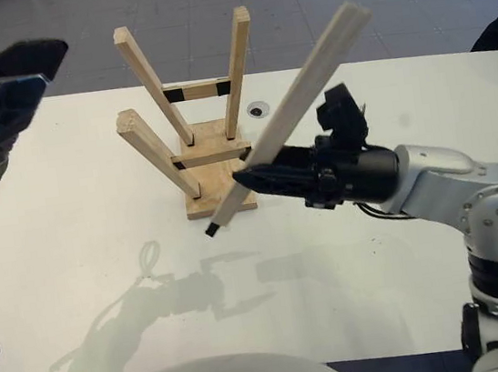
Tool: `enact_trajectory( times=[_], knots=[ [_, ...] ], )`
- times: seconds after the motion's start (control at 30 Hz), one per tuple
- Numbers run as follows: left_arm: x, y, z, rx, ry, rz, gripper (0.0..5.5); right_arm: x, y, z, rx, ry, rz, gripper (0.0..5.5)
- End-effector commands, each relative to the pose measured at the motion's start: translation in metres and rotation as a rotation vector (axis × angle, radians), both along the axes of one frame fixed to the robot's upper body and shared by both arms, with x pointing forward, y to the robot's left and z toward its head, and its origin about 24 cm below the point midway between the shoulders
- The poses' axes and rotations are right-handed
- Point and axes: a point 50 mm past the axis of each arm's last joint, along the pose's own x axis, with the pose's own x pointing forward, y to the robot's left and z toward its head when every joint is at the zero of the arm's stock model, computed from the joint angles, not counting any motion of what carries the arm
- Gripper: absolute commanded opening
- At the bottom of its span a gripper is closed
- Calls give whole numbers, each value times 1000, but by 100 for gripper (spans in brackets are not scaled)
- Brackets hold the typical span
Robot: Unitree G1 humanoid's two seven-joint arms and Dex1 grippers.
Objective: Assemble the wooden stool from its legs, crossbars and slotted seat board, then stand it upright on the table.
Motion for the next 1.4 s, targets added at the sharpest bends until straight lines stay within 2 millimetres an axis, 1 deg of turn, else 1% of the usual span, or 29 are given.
enact_trajectory(
  times=[0.03,0.07,0.1,0.13,0.17,0.23,0.33,0.43,0.5,0.6,0.67,0.73,0.87,0.97,1.07,1.17,1.27,1.33,1.4],
  knots=[
    [-2,6,-82,457,97,46,372,20,-28,-42,-270,-131,-102,204],
    [2,9,-100,546,92,99,372,29,-31,-49,-320,-209,-135,204],
    [7,10,-113,596,82,146,372,38,-30,-55,-364,-291,-166,204],
    [11,8,-123,618,75,188,372,46,-26,-60,-387,-371,-182,204],
    [13,5,-129,618,64,207,372,51,-22,-64,-404,-434,-171,204],
    [12,-2,-140,593,66,186,372,60,-15,-68,-422,-550,-155,204],
    [5,-4,-155,601,90,152,372,70,-12,-69,-422,-656,-143,204],
    [1,-4,-161,601,108,135,372,73,-11,-61,-411,-734,-154,204],
    [-1,-3,-163,601,119,137,372,72,-7,-53,-387,-772,-147,204],
    [-3,-2,-165,603,125,138,372,68,4,-49,-348,-790,-113,204],
    [-3,-3,-166,601,126,137,372,66,10,-54,-327,-773,-90,204],
    [-2,-4,-167,599,127,135,372,67,13,-67,-328,-729,-72,204],
    [-1,-6,-166,595,129,125,372,70,10,-93,-355,-649,-52,204],
    [0,-6,-166,595,129,114,372,64,10,-113,-347,-574,-31,204],
    [0,-7,-167,594,130,112,372,56,15,-126,-345,-549,12,204],
    [0,-8,-167,592,129,112,372,52,23,-131,-328,-544,37,204],
    [-1,-8,-167,590,130,112,372,53,28,-131,-313,-547,33,204],
    [-1,-8,-167,591,131,112,372,50,26,-133,-325,-536,59,204],
    [-1,-7,-166,591,131,111,372,42,23,-136,-340,-496,121,204]
  ],
)
